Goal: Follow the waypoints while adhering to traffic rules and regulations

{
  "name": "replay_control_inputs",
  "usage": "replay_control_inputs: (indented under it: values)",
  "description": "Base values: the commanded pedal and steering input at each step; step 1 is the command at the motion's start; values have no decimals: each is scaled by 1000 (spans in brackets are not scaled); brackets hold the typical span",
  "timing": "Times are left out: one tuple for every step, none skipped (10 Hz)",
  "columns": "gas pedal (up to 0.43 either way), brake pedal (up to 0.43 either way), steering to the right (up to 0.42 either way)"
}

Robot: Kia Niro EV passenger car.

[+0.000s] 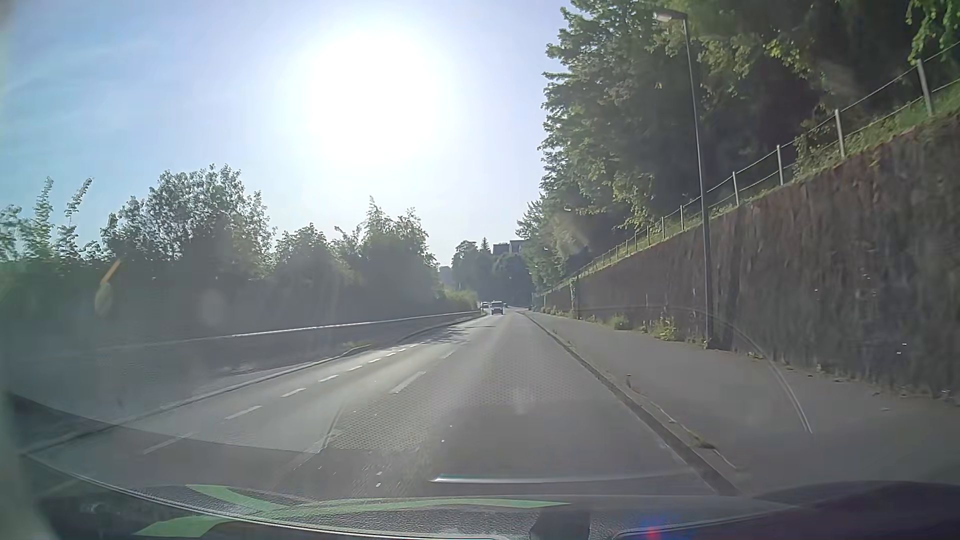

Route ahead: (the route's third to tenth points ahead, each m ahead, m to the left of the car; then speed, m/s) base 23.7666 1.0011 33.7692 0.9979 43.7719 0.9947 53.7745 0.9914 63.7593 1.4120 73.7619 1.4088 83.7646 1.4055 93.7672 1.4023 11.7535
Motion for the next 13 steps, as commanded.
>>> replay_control_inputs:
  values:
    - [8, 0, -5]
    - [8, 0, -5]
    - [8, 0, -4]
    - [8, 0, -2]
    - [8, 0, -2]
    - [8, 0, -1]
    - [8, 0, -2]
    - [8, 0, -1]
    - [20, 0, -2]
    - [20, 0, -1]
    - [20, 0, -2]
    - [20, 0, -2]
    - [20, 0, -2]
